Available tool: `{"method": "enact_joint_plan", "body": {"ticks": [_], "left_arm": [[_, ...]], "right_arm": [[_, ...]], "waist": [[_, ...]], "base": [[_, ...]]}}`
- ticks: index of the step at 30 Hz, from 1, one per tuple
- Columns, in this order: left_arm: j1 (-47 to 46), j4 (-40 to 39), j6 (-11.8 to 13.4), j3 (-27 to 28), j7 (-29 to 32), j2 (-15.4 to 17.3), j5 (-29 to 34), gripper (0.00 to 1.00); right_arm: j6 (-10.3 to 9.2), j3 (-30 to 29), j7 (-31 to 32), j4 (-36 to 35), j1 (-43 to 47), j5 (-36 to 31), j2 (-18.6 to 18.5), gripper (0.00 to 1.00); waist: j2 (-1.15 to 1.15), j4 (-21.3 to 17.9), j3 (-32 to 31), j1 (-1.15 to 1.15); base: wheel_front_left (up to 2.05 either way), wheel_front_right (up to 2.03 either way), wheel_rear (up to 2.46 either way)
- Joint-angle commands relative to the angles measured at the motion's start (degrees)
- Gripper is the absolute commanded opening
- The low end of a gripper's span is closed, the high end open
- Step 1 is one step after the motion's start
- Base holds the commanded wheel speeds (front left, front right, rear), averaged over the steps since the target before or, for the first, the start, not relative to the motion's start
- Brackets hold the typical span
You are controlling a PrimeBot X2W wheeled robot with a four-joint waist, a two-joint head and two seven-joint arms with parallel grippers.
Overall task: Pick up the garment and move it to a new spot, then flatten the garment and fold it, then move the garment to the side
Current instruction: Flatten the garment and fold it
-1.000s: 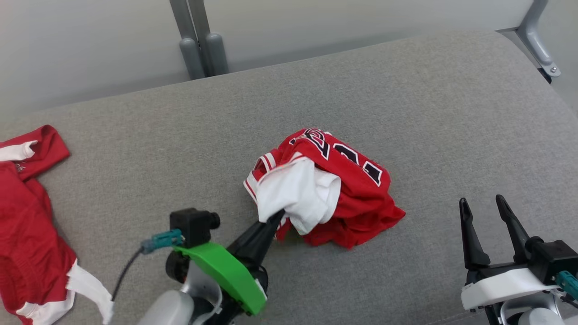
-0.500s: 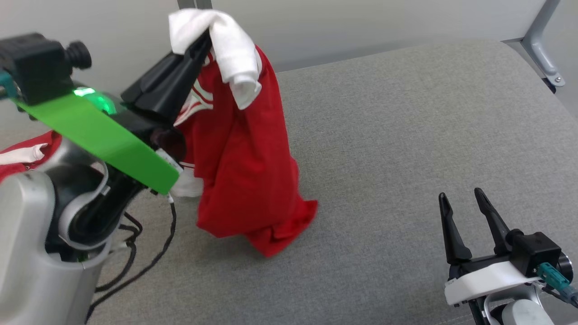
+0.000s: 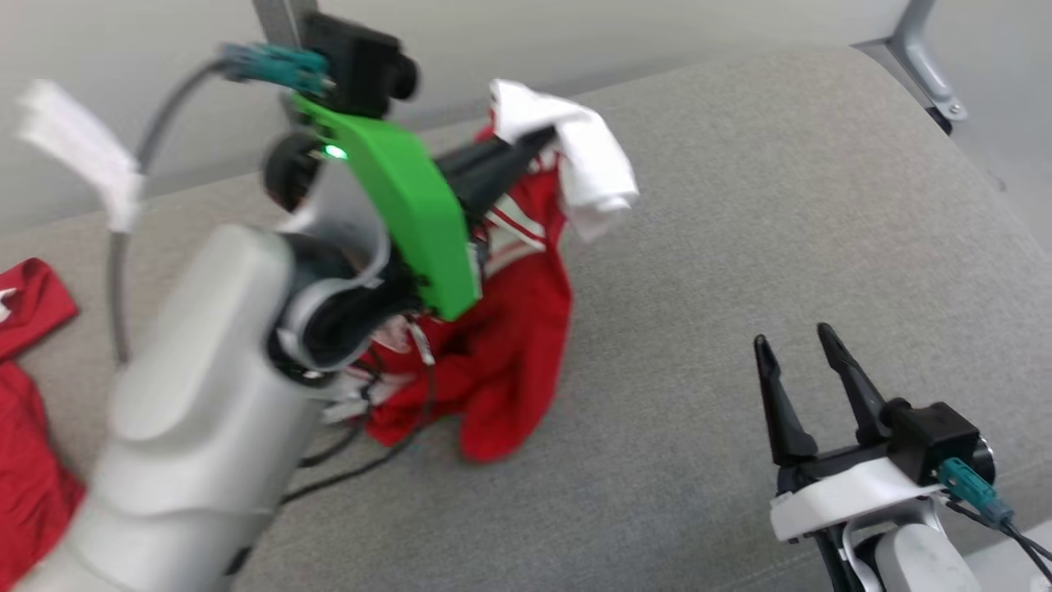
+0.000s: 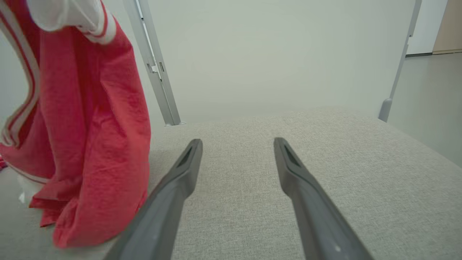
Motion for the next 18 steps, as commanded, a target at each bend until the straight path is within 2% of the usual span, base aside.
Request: {"method": "enact_joint_plan", "body": {"ticks": [1,4,7,9,10,13,18], "left_arm": [[0.9,3.3,-0.7,-1.1,-1.1,-2.0,-0.5,0.00],[1.7,11.8,-1.5,-4.5,-5.8,-7.9,-0.5,0.00],[1.2,18.2,-1.9,-9.9,-12.0,-10.7,2.5,0.00],[0.3,23.0,-1.9,-14.5,-17.7,-11.1,6.4,0.45],[0.1,25.2,-1.7,-16.9,-20.9,-11.3,8.0,1.00],[0.3,25.8,-1.2,-23.0,-27.0,-11.9,7.5,1.00],[0.8,22.3,1.1,-29.9,-31.9,-11.5,4.9,1.00]], "right_arm": [[0.03,0.8,-0.2,0.2,-1.1,0.3,0.2,1.00],[0.03,2.3,-0.2,0.7,-2.0,0.5,0.9,1.00],[0.03,2.4,-0.2,1.0,-2.2,0.9,1.2,1.00],[0.03,2.5,-0.2,1.4,-1.9,0.9,1.7,1.00],[0.03,2.9,-0.2,1.6,-1.6,0.8,1.8,1.00],[0.02,2.4,-0.2,1.7,-1.2,0.8,1.6,1.00],[0.03,-0.4,-0.2,1.1,0.9,0.4,1.2,1.00]], "waist": [[0.00,-3.3,2.2,0.00],[0.00,-6.5,3.1,0.00],[0.00,-8.4,4.6,0.00],[0.00,-9.2,5.2,0.00],[0.00,-9.7,5.3,0.00],[0.00,-10.5,5.2,0.00],[0.00,-8.0,3.7,0.00]], "base": [[0.00,0.00,0.00],[0.00,0.00,0.00],[0.00,0.00,0.00],[0.00,0.00,0.00],[0.00,0.00,0.00],[0.00,0.00,0.00],[0.00,0.00,0.00]]}}
